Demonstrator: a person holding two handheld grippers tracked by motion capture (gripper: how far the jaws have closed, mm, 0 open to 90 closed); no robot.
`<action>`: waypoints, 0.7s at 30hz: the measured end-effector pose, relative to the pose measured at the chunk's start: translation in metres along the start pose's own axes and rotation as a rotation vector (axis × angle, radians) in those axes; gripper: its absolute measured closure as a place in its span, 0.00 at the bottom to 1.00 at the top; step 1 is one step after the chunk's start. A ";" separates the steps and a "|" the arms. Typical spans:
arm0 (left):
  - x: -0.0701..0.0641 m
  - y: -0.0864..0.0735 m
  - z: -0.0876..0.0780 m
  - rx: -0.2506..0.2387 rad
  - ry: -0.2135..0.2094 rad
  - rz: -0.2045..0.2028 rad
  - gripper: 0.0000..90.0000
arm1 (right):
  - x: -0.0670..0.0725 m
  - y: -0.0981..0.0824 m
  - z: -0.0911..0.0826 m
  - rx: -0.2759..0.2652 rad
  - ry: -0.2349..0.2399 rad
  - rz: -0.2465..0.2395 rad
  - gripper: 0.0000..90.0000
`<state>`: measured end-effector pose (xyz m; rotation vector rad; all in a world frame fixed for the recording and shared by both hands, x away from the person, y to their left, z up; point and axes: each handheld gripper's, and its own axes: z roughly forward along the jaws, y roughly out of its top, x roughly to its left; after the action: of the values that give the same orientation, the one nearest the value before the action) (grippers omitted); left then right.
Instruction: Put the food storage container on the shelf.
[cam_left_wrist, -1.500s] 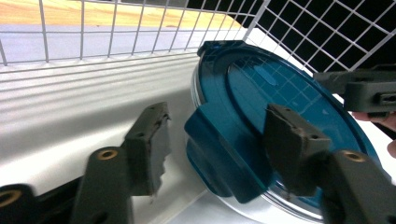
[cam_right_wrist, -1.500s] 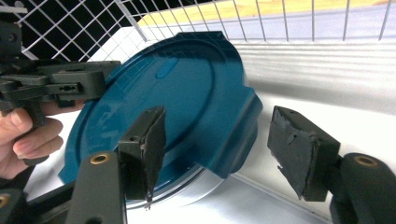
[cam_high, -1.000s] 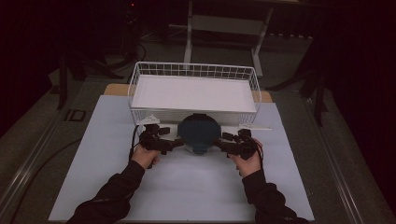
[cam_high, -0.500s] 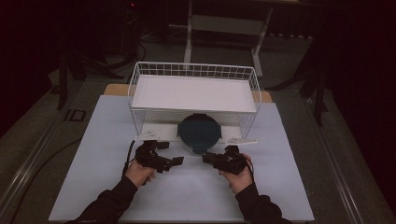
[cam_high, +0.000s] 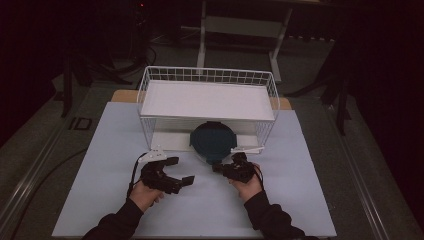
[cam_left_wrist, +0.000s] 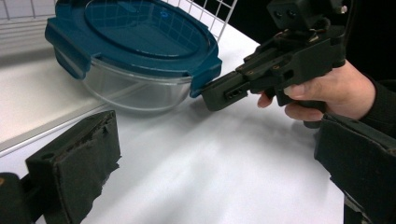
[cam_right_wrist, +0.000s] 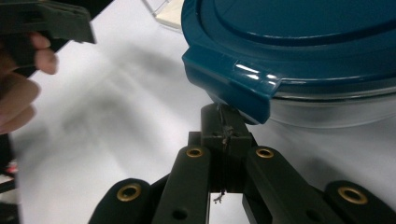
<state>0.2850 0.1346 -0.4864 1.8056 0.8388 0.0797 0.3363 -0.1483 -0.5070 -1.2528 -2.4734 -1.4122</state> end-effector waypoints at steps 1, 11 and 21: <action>0.000 0.000 0.000 0.005 0.002 0.001 0.01 | 0.000 0.001 0.002 0.003 -0.010 -0.011 1.00; 0.002 -0.005 0.003 0.013 0.006 0.000 0.01 | -0.013 0.013 0.012 -0.018 -0.052 0.001 1.00; 0.002 -0.005 0.001 0.014 0.011 0.007 0.01 | -0.024 0.025 0.017 -0.039 -0.088 0.024 1.00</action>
<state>0.2842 0.1353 -0.4920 1.8226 0.8432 0.0884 0.3748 -0.1447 -0.5082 -1.3759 -2.4890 -1.4367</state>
